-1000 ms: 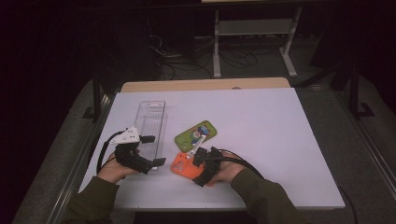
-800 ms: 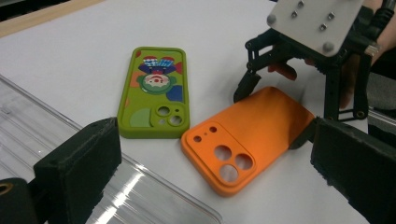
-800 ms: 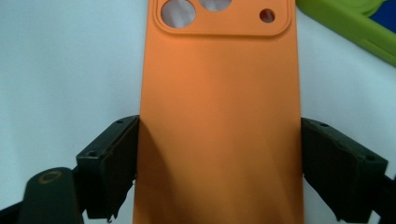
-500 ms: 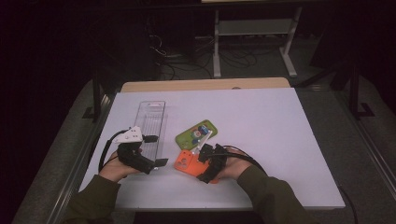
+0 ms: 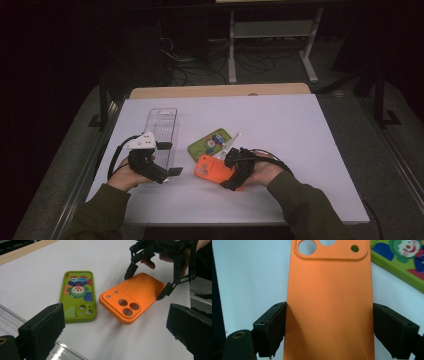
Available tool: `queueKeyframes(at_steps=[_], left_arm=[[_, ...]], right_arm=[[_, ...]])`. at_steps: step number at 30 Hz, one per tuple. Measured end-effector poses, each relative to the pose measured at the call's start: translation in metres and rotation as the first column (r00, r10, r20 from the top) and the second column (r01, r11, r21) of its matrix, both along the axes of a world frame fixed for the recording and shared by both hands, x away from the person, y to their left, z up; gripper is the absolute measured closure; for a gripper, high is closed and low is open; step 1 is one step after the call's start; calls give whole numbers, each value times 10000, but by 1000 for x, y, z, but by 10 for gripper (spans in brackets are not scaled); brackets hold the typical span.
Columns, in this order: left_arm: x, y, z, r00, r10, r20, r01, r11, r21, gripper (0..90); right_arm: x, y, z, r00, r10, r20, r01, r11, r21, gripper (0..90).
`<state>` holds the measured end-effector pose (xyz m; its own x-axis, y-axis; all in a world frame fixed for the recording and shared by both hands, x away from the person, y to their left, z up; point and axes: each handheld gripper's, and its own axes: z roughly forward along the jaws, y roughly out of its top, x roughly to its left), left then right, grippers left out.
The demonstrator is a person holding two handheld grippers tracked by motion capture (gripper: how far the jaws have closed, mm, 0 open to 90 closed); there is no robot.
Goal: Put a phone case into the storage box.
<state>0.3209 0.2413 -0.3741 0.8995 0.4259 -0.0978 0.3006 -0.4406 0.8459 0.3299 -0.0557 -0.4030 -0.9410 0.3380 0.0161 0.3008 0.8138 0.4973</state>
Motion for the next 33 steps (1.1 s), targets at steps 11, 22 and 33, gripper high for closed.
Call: queueKeyframes(at_steps=[11,22,33], left_arm=[[14,-26,10,9978,-669,-31,670,9964,523,15],[29,-62,18,9844,-1759,-62,1751,9752,1357,14],[41,-95,25,9638,-2657,-221,2642,9408,2124,14]], right_arm=[[14,-27,21,9990,333,284,-335,9994,80,153],[30,-40,28,9977,641,239,-643,9979,76,153],[37,-51,24,9949,998,115,-999,9949,108,154]])
